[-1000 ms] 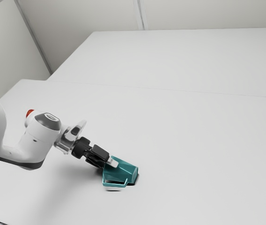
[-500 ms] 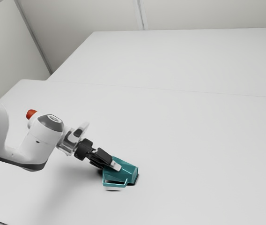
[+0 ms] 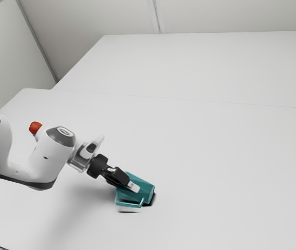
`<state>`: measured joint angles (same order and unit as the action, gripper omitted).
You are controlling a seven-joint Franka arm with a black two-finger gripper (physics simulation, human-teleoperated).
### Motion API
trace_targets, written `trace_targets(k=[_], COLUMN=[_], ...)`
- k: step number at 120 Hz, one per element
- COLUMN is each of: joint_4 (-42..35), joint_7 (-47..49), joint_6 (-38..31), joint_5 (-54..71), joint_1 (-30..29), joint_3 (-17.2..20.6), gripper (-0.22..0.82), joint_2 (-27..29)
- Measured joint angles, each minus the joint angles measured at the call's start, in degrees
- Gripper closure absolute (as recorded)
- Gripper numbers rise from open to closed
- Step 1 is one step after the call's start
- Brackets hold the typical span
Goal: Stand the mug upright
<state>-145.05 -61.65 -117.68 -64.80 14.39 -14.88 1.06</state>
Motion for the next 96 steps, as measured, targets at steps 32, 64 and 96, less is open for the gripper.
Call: trace_targets(k=[32,64,96], joint_4=[1.0,13.6,19.1], joint_7=[1.0,5.9,15.5], joint_6=[0.0,-2.1,-7.1], joint_5=[0.4,20.6,57.5], joint_1=[0.9,0.4,0.3], joint_3=[0.5,5.0,6.7], gripper=[0.75,0.76,0.76], joint_2=[8.1,9.5,5.5])
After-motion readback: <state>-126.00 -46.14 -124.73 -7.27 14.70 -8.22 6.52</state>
